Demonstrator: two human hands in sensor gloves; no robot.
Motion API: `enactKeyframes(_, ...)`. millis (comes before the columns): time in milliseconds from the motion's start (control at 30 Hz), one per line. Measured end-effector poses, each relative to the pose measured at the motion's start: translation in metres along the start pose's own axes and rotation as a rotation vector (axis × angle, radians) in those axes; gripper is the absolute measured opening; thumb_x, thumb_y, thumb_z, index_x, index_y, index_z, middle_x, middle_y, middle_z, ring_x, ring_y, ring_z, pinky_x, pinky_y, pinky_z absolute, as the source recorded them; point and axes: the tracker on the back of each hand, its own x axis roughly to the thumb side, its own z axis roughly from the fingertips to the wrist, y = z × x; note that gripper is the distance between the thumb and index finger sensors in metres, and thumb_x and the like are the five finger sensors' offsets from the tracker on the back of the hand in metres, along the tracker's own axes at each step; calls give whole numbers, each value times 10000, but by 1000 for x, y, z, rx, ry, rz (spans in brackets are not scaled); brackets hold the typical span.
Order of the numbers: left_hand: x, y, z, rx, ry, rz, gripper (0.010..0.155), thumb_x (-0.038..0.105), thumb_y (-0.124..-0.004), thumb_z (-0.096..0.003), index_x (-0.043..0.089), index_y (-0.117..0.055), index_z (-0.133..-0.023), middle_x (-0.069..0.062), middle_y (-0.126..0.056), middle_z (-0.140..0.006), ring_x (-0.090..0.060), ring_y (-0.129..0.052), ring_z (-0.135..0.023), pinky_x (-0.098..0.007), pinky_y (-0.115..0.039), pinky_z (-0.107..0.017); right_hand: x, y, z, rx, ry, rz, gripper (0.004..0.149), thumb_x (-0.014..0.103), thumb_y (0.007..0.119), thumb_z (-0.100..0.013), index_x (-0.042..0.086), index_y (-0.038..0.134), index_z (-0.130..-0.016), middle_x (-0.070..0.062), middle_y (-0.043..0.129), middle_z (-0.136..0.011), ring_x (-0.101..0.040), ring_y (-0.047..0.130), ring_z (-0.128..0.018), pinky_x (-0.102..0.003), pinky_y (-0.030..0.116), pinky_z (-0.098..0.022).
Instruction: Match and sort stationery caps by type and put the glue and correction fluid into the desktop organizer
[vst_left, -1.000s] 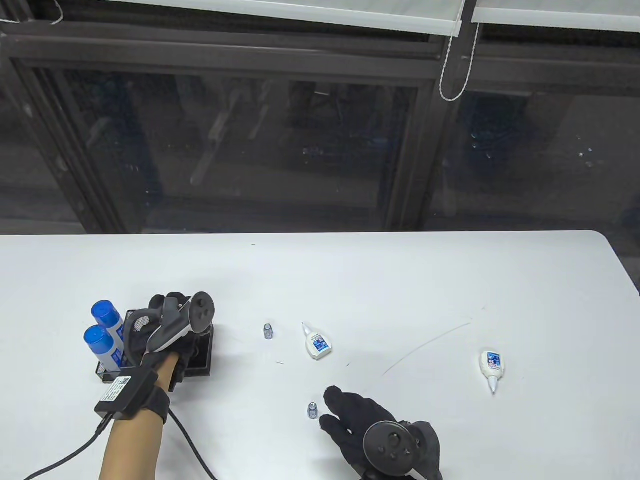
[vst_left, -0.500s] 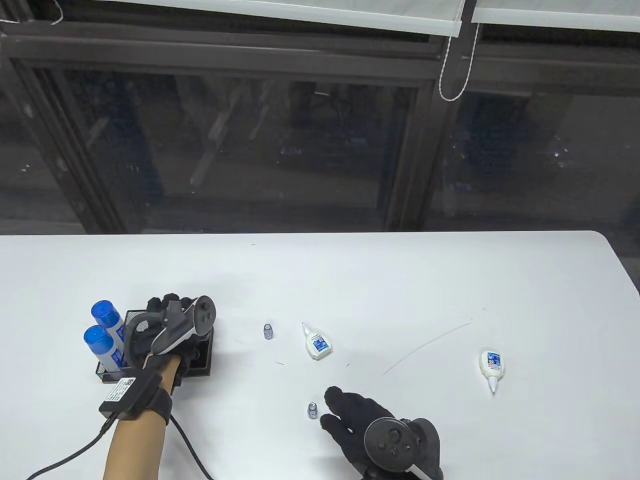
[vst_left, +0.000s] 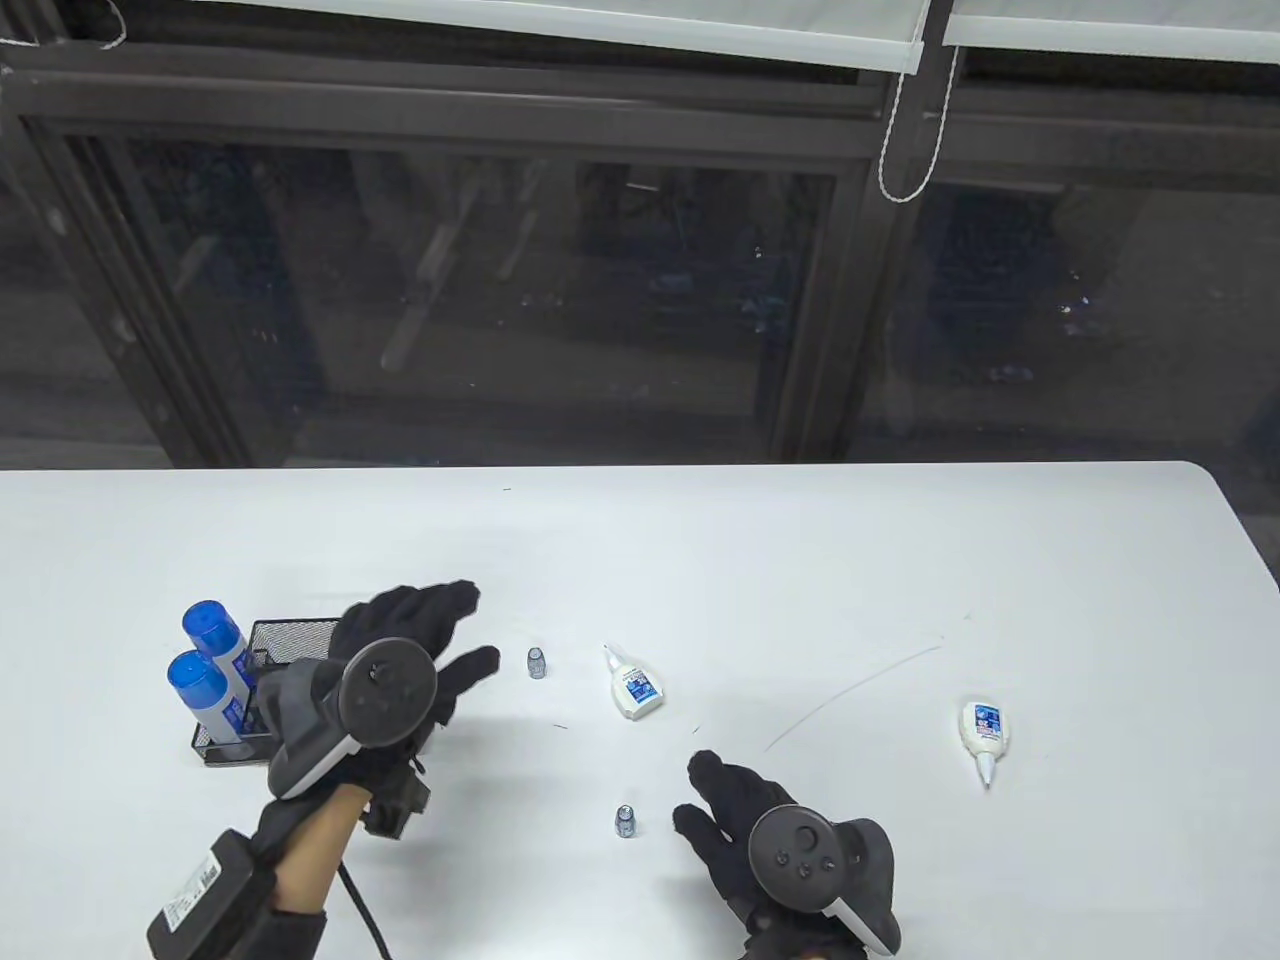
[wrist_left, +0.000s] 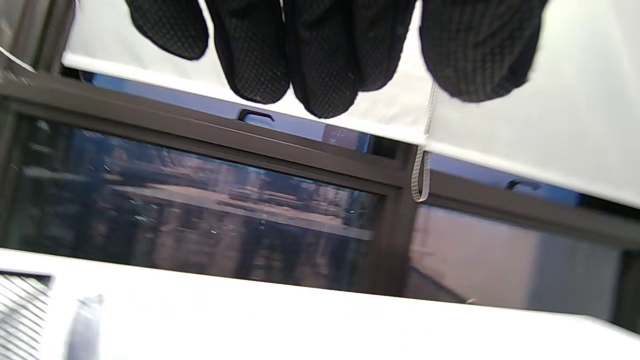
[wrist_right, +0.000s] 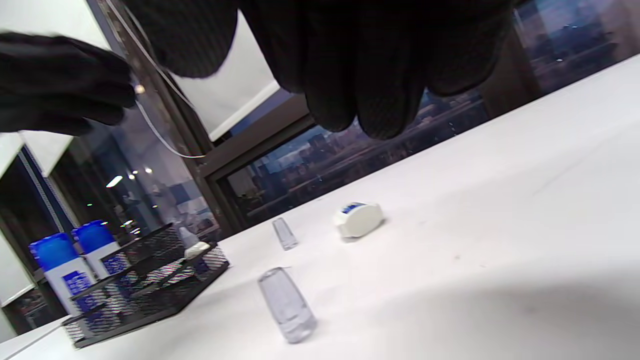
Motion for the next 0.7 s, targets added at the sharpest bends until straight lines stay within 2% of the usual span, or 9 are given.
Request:
enactKeyframes(133,21,-21,29,-17,-49,34,639,618,-750,-499,339,-667,-1069,37,-821,-1090,-297,-835,-1023,-575,-649,-749,-10,3,1,15,55,0,605,454,740,-503,169,682,-1033,-124,801,-971,-345,846,-847,-557,673,-667)
enactKeyframes(233,27,-47,45,-41,-60,44,638,617,-750,-501,337,-668,-1068,39,-822,-1088,-298,-837,-1021,-570,-656,-746,-11,2,1,14,66,7,616,456,739,-504,171,663,-1044,-134,777,-991,-354,824,-869,-566,655,-677)
enactKeyframes(433,21,-91,54,-84,-39,66,634,617,-743,-504,338,-661,-1068,38,-818,-1089,-299,-832,-1024,-570,-654,-745,-10,2,2,3,80,21,618,456,737,-506,179,653,-1052,-131,755,-1015,-367,784,-905,-580,625,-692)
enactKeyframes(467,18,-96,55,-79,-35,78,633,618,-743,-505,339,-663,-1068,37,-820,-1087,-303,-832,-1023,-574,-655,-743,-12,2,2,1,87,22,623,457,736,-506,178,643,-1055,-132,745,-1021,-369,774,-912,-581,617,-696)
enactKeyframes(533,12,-101,55,-149,-22,80,637,619,-739,-505,340,-653,-1072,37,-807,-1096,-306,-819,-1034,-574,-646,-748,-14,0,1,-13,114,17,639,460,736,-506,173,622,-1066,-144,715,-1040,-382,746,-930,-590,595,-705)
enactKeyframes(600,6,-104,58,-115,-15,106,633,614,-741,-507,332,-663,-1068,32,-818,-1088,-310,-830,-1023,-572,-656,-740,-18,-8,0,-46,167,4,666,467,733,-510,170,581,-1086,-159,670,-1067,-400,702,-958,-602,569,-714)
enactKeyframes(700,1,-108,62,-154,-20,106,633,614,-738,-509,330,-660,-1069,30,-819,-1083,-303,-837,-1013,-566,-658,-740,-27,-23,-3,-43,225,-50,704,481,725,-519,168,517,-1114,-175,612,-1097,-416,656,-985,-602,546,-727)
